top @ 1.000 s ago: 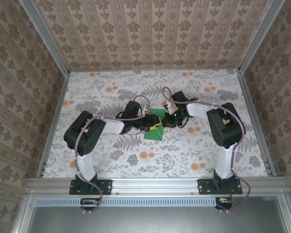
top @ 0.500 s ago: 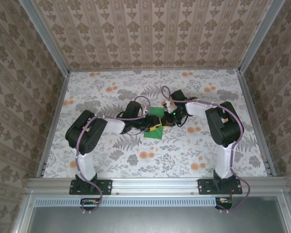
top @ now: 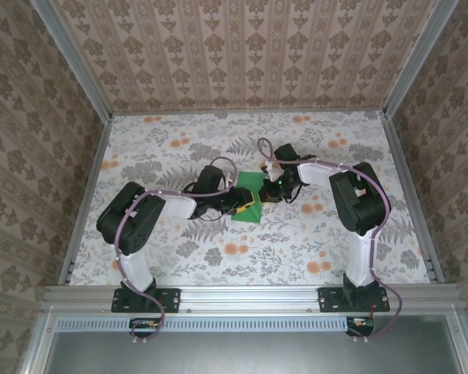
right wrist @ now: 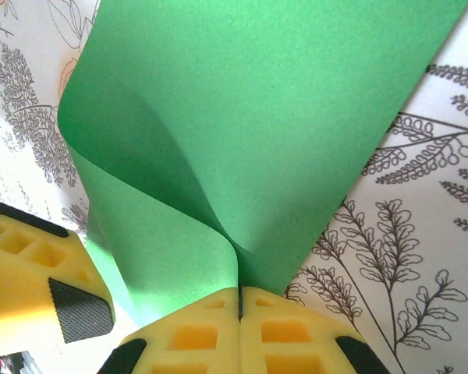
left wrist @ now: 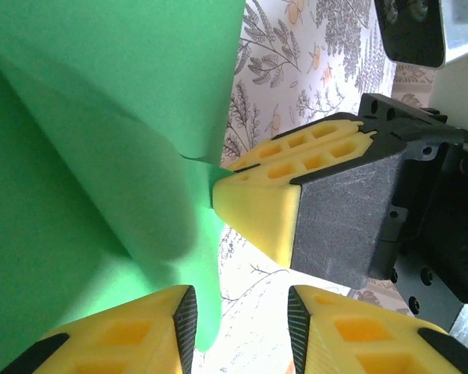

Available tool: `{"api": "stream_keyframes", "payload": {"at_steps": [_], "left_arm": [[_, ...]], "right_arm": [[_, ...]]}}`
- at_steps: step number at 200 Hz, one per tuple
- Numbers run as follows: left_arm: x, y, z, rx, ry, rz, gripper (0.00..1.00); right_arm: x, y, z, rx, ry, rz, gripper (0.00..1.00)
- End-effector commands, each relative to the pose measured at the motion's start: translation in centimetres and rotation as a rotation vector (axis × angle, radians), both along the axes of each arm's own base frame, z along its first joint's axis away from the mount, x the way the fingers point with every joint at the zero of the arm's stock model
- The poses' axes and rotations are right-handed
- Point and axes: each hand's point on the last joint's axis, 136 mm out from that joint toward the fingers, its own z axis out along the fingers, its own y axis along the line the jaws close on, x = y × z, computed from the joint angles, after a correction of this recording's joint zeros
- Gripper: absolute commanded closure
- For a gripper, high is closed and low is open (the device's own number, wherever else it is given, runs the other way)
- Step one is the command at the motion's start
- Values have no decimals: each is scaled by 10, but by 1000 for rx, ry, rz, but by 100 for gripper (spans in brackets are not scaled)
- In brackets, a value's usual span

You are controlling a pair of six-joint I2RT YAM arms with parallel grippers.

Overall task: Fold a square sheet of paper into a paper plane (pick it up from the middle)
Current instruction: Fold the triangle a second time at the center of the table.

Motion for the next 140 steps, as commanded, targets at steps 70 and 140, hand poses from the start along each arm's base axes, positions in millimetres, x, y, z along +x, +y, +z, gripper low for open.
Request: {"api": "stream_keyframes", "payload": {"at_steps": [70, 140], "left_arm": [[-23, 26, -34, 259, 66, 0, 59], [-30, 30, -45, 294, 116, -12, 60]], "right_arm": [[2, -3, -1, -34, -10, 27, 96], [7, 5, 4, -5, -24, 49, 96]]}}
